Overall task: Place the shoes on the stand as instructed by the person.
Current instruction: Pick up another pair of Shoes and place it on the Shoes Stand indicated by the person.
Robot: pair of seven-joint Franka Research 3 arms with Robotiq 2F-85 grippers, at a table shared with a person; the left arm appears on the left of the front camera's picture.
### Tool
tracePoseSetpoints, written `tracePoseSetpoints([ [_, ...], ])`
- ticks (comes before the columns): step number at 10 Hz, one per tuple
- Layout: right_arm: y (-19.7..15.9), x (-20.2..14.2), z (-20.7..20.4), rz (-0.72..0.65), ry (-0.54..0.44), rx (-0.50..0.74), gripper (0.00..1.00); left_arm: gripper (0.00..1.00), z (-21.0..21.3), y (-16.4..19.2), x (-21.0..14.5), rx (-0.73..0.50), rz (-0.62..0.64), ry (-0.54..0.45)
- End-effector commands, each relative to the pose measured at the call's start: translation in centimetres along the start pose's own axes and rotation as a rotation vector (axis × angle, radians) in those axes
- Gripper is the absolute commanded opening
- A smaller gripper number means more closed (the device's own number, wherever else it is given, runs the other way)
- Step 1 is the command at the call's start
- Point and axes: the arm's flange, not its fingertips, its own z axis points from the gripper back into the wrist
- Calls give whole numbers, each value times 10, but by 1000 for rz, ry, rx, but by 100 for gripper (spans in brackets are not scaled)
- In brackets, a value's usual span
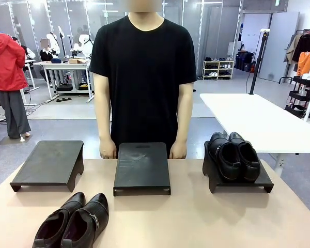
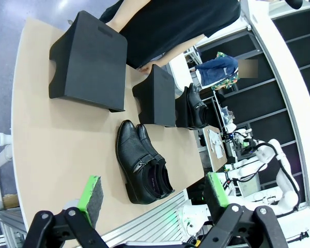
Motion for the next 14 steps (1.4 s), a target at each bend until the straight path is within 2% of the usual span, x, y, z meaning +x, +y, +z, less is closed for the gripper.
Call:
tracePoseSetpoints([
  [1,-45,-5,23,15,54,171,100,100,2,0,0,-5,-6,1],
  [4,-112,-35,32,-54,-18,289,100,100,2,0,0,-5,-6,1],
  [6,-137,-41,27,-59,-38,309,100,100,2,0,0,-5,-6,1],
  [8,-140,-31,20,-52,-56,298,100,100,2,0,0,-5,-6,1],
  [9,-144,-50,22,-90,-34,297,100,100,2,0,0,-5,-6,1],
  [14,-144,-50,22,-90,-34,297,100,100,2,0,0,-5,-6,1],
])
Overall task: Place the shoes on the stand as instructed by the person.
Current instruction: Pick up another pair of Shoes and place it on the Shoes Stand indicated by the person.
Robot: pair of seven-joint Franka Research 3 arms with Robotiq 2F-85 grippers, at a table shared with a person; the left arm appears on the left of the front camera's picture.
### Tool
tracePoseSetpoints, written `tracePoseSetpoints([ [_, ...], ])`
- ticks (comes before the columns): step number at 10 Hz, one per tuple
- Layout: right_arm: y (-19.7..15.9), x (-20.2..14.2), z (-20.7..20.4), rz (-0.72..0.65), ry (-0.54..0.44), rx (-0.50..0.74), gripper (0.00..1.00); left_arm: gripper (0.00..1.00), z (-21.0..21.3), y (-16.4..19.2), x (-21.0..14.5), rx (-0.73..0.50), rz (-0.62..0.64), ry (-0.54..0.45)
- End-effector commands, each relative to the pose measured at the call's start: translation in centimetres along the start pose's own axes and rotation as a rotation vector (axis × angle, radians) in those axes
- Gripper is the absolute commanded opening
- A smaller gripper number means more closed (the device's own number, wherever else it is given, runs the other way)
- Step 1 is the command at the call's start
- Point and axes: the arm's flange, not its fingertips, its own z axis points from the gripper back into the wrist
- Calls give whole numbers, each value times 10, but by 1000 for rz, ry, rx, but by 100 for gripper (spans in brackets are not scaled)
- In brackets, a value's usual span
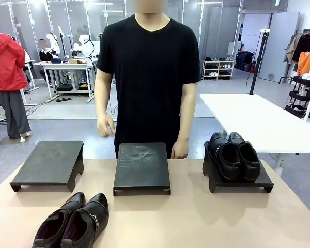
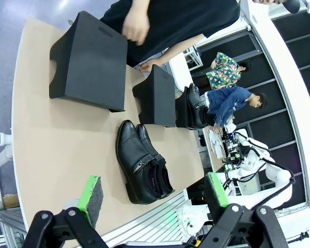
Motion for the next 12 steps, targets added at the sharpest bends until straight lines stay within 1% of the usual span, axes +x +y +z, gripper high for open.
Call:
tracePoseSetpoints([
  [1,3,-4,-2,1,10,-4,100,100,2,-1,0,-6,-6,1],
  [12,3,-4,-2,1,10,-4,100,100,2,-1,0,-6,-6,1],
])
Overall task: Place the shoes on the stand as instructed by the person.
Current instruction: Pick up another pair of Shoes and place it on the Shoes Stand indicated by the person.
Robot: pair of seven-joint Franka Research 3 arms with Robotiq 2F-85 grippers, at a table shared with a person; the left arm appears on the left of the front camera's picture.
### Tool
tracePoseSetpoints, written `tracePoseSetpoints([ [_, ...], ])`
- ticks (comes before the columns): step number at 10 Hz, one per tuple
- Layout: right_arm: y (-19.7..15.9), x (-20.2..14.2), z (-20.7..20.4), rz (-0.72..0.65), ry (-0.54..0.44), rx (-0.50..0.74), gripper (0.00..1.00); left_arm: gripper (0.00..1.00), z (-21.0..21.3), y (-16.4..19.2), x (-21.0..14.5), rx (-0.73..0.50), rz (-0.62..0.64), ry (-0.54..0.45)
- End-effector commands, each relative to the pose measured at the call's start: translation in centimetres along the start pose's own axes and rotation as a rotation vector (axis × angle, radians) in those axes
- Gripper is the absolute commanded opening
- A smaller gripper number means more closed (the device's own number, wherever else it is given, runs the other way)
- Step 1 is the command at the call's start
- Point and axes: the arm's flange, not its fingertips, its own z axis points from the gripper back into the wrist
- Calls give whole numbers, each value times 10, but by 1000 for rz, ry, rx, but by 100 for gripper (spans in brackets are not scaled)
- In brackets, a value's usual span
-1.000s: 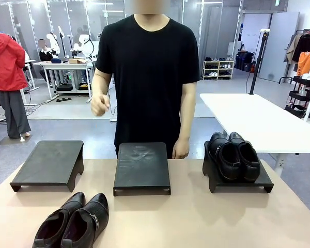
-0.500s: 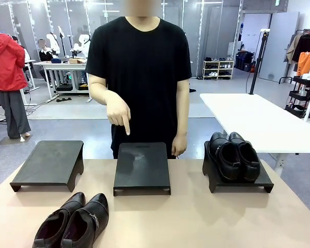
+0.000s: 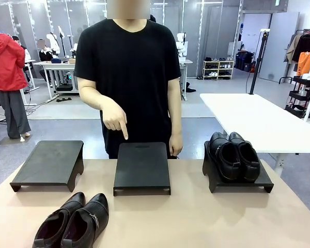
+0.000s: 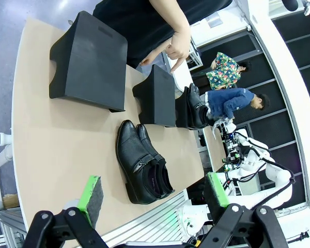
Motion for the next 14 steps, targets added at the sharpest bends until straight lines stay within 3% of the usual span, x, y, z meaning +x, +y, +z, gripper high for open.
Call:
tracePoseSetpoints([
  [1,3,-4,-1,0,8,-4,100,100,2,-1,0,-6,-6,1],
  [9,3,-4,-1,0,8,-4,100,100,0,0,0,0,0,0],
  [10,3,-4,-1,0,8,-4,100,100,-4,-22,-1,-3,-69,10],
  [12,3,-4,-1,0,8,-4,100,100,-27,-69,-2,123,-84,140],
  [14,3,-4,-1,0,8,-4,100,100,-59,-125,-7,176,-183,247],
])
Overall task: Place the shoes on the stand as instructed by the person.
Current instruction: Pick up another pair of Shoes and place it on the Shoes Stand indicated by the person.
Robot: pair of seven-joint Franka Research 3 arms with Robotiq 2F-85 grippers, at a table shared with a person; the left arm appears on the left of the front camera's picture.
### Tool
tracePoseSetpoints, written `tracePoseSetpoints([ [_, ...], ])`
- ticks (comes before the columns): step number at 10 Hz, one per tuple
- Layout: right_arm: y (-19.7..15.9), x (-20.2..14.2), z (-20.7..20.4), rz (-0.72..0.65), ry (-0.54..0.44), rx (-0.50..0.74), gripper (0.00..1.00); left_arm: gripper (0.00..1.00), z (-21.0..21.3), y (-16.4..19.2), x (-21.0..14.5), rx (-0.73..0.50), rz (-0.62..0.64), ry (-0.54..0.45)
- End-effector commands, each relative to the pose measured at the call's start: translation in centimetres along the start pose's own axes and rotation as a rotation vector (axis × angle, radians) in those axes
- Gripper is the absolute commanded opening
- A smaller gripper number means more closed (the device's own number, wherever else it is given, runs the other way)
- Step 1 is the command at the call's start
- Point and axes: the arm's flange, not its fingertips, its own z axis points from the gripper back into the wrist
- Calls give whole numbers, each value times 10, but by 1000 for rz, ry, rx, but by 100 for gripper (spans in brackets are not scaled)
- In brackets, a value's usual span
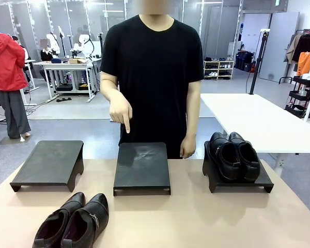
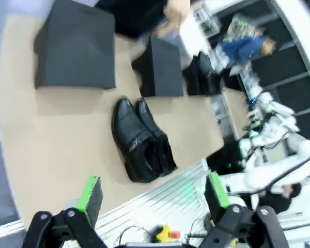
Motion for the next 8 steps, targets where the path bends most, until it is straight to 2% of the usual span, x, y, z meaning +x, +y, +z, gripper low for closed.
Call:
tracePoseSetpoints([
  [1,3,-4,-1,0,9,-4,100,100,-29,-50,2,99,-80,87],
  [4,3,-4,-1,0,9,-4,100,100,-90,-106,16,208,-182,230],
  [8,3,-4,-1,0,9,-4,100,100,-175,-152,-6,304,-221,403],
])
